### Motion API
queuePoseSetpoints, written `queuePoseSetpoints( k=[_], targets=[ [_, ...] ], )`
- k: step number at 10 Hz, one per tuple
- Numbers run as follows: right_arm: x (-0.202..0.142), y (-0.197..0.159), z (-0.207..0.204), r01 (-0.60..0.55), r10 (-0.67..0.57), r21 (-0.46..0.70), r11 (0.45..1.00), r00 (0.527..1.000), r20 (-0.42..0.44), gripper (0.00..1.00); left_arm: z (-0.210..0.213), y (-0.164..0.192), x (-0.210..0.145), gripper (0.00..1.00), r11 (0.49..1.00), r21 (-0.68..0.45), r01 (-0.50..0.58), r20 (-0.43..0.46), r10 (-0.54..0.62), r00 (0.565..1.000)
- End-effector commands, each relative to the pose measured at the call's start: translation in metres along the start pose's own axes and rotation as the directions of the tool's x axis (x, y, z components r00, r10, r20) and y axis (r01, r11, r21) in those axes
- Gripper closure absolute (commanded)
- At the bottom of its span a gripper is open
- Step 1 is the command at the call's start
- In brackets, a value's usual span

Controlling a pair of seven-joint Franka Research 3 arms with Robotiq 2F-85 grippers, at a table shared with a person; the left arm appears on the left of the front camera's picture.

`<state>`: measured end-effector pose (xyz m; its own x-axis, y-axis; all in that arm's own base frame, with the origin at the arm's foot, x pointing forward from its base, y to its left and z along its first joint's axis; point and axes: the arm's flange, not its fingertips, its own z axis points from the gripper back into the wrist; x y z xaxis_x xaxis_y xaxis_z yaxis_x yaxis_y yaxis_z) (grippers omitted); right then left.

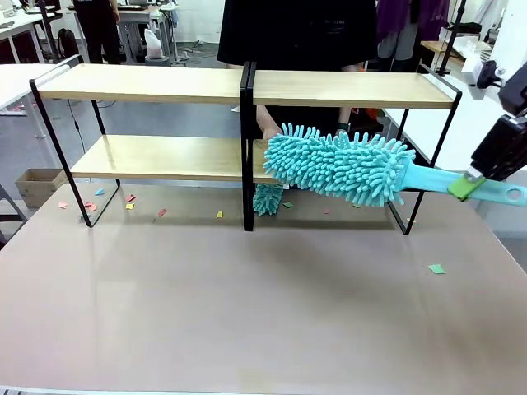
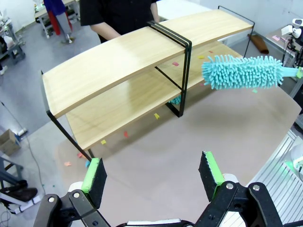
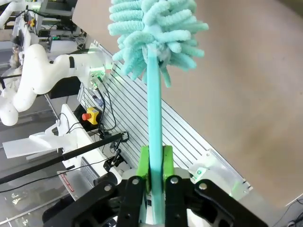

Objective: Clean the shelves.
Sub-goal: Clean another randomly selected level of the Shelf with the Duster.

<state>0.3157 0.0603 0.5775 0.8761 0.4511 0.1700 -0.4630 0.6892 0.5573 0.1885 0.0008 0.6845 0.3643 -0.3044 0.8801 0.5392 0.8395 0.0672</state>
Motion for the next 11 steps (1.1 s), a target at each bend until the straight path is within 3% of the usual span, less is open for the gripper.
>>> queuePoseSetpoints(
  k=[1, 4, 7, 9, 11],
  targets=[
    [0.008, 0.004, -0.005, 0.033, -0.031, -0.018, 0.999, 0.997, 0.074, 0.87, 0.0, 0.0, 0.0, 0.0, 1.0, 0.002, 0.002, 0.001, -0.002, 1.0],
    [0.059, 0.011, -0.027, 0.146, -0.128, -0.074, 0.987, 0.969, 0.21, 0.87, 0.0, 0.0, 0.0, 0.0, 1.0, 0.002, 0.002, 0.001, -0.002, 1.0],
    [0.108, 0.011, -0.053, 0.176, -0.158, -0.086, 0.981, 0.969, 0.189, 0.87, 0.0, 0.0, 0.0, 0.0, 1.0, 0.002, 0.002, 0.001, -0.002, 1.0],
    [0.122, 0.012, -0.067, 0.19, -0.167, -0.073, 0.979, 0.957, 0.239, 0.87, 0.0, 0.0, 0.0, 0.0, 1.0, 0.002, 0.002, 0.001, -0.002, 1.0],
    [0.13, 0.012, -0.084, 0.201, -0.178, -0.088, 0.976, 0.959, 0.223, 0.87, 0.0, 0.0, 0.0, 0.0, 1.0, 0.002, 0.002, 0.001, -0.002, 1.0]
  ],
)
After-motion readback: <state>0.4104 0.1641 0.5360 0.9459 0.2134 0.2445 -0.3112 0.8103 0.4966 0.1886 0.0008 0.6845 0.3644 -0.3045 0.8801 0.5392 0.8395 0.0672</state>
